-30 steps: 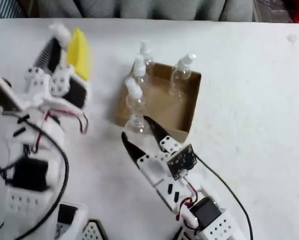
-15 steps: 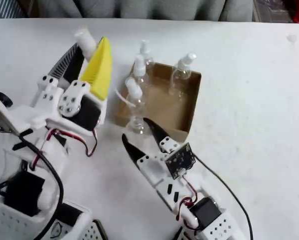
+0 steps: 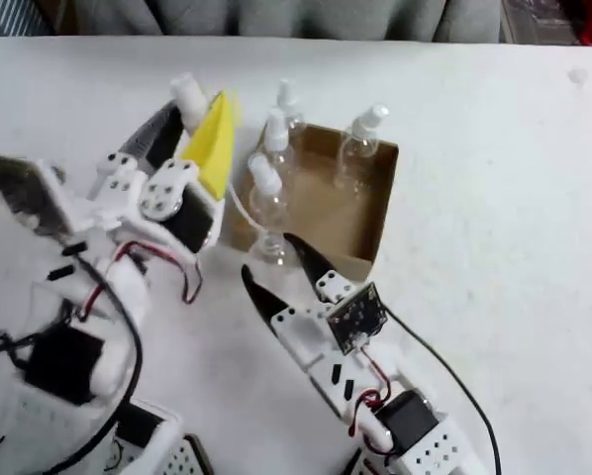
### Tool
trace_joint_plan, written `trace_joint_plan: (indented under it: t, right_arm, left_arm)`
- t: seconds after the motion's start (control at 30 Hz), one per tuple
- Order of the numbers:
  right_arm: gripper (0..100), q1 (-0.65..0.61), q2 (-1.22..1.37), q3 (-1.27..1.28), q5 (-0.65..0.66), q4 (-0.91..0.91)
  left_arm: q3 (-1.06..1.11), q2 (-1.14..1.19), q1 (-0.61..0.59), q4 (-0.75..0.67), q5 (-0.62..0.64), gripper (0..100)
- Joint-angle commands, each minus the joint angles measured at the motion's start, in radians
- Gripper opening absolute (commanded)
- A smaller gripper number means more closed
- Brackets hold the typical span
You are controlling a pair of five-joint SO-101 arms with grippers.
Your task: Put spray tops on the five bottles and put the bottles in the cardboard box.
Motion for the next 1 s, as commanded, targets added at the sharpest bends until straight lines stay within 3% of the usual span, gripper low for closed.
trace_joint_plan:
  t: [0.0, 0.6, 0.97]
  right_arm:
    - [1.5, -0.002, -0.013, 0.008, -0.003, 0.002]
    - [1.5, -0.002, -0.013, 0.008, -0.002, 0.002]
    - [1.5, -0.004, -0.012, 0.008, -0.002, 0.002]
  left_arm:
    - [0.051, 0.019, 0.004, -0.146, -0.011, 2]
    - [0.077, 0.008, 0.01, -0.081, -0.011, 2]
    - [0.084, -0.142, 0.012, -0.08, -0.011, 2]
